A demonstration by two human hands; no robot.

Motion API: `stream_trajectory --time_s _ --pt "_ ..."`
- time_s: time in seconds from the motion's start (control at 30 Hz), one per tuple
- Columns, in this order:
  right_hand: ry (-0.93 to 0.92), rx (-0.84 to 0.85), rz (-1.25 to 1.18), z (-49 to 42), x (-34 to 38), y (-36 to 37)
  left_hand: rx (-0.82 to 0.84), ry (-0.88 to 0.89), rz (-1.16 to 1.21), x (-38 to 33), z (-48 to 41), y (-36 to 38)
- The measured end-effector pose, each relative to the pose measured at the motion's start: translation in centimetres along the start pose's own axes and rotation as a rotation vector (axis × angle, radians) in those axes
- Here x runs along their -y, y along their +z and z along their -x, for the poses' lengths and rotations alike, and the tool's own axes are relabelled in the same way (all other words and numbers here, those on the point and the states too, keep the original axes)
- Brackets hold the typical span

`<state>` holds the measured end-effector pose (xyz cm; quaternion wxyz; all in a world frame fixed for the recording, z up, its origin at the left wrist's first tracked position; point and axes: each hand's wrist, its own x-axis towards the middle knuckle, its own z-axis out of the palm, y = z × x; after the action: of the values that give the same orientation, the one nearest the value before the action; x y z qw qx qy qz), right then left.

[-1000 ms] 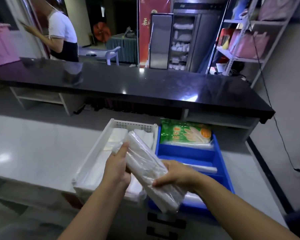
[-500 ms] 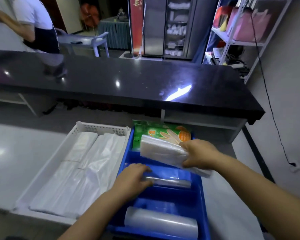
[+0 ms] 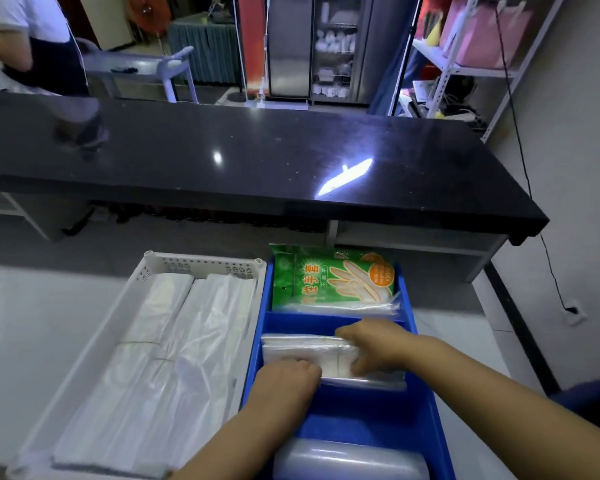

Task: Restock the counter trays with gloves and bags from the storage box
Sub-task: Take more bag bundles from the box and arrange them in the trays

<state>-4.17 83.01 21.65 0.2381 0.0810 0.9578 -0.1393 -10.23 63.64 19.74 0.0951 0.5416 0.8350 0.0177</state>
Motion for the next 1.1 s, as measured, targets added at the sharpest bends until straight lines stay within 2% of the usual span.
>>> stream_trajectory --time_s 0.07,0.27,0.47,0.53,0.63,0.77,1.1 --pt "0.028 0.004 0.023 -0.4 0.1 0.0 -0.012 0.003 0.012 0.1 -0.3 -0.1" --pt "0.042 -0.129 0.194 -0.9 0.4 0.3 -0.020 -0.055 0.028 0.6 -2.2 -1.2" --pt "0.099 -0.317 0.171 0.7 -0.1 -1.0 -0.034 -0.070 -0.050 1.5 -3.6 -0.9" --pt "0.114 -0.431 0.140 1.5 -0.4 -0.7 -0.127 -0.034 -0.027 2.0 -3.7 -1.3" --pt "0.100 -0.557 0.046 3.0 -0.7 0.6 -0.177 0.093 -0.094 2.5 -3.7 -1.8" --pt "0.056 -0.504 0.037 3.7 -1.0 2.4 -0.222 0.091 -0.066 3.3 -4.0 -1.3" --pt "0.074 -0.442 0.102 2.9 -1.2 2.9 -0.129 0.041 -0.130 3.3 -3.9 -1.2"
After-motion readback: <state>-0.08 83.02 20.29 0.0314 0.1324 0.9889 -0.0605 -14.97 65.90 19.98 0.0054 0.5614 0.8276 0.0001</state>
